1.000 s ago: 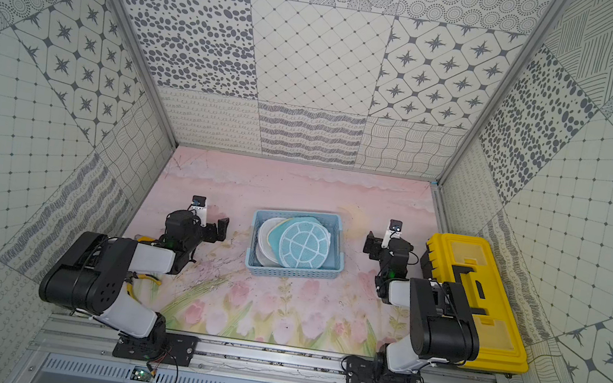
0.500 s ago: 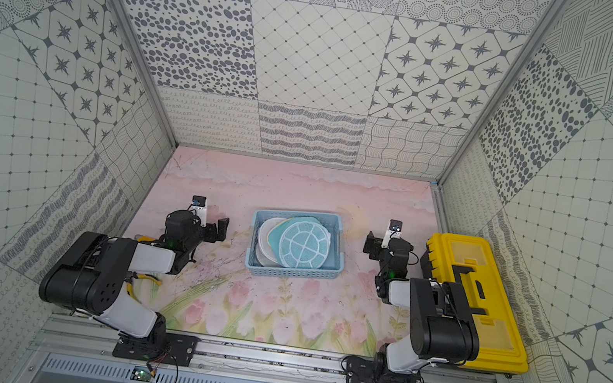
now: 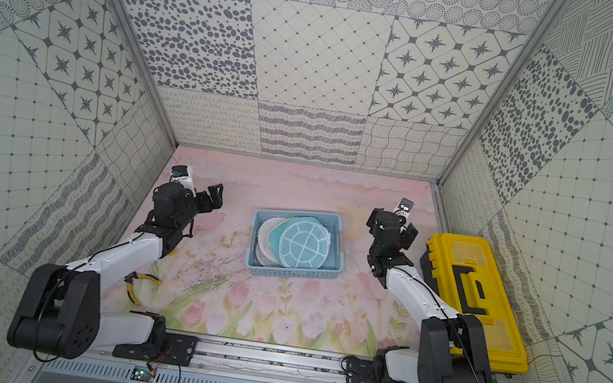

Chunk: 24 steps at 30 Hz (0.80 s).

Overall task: Turn the laundry bag inside out
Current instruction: Pick up the laundry bag and place it in the bin.

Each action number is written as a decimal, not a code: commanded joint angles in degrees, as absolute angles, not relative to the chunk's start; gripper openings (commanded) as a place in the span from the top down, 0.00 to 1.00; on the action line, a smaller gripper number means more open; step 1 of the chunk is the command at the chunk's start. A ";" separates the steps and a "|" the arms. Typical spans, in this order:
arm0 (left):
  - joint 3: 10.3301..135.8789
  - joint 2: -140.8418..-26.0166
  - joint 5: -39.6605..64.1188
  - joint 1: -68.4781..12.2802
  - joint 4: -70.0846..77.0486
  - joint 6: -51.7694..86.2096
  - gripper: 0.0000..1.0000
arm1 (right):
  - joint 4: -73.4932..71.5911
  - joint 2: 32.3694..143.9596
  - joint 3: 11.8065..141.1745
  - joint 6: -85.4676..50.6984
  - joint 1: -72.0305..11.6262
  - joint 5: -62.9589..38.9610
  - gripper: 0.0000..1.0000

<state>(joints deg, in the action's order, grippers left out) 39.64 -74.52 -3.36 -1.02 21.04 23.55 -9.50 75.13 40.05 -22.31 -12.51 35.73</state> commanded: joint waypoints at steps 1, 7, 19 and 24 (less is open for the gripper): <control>45.33 -72.42 -5.75 -0.87 -4.13 55.46 0.01 | 0.71 72.81 39.42 -39.25 -9.23 34.35 0.03; 42.77 -69.66 10.26 -4.20 1.42 62.02 0.01 | 9.30 69.50 42.45 -33.21 -13.61 24.10 0.11; 60.36 -80.70 6.73 -34.07 -22.55 39.69 0.15 | 19.28 68.55 45.03 -28.23 -28.21 22.77 0.11; 64.74 -87.24 6.50 -39.93 -22.59 36.23 0.19 | 19.66 66.73 44.14 -27.94 -30.21 22.59 0.12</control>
<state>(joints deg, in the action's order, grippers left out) 60.62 -82.81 5.74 -35.35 -14.41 42.81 19.68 68.86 44.14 -29.10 -29.34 23.00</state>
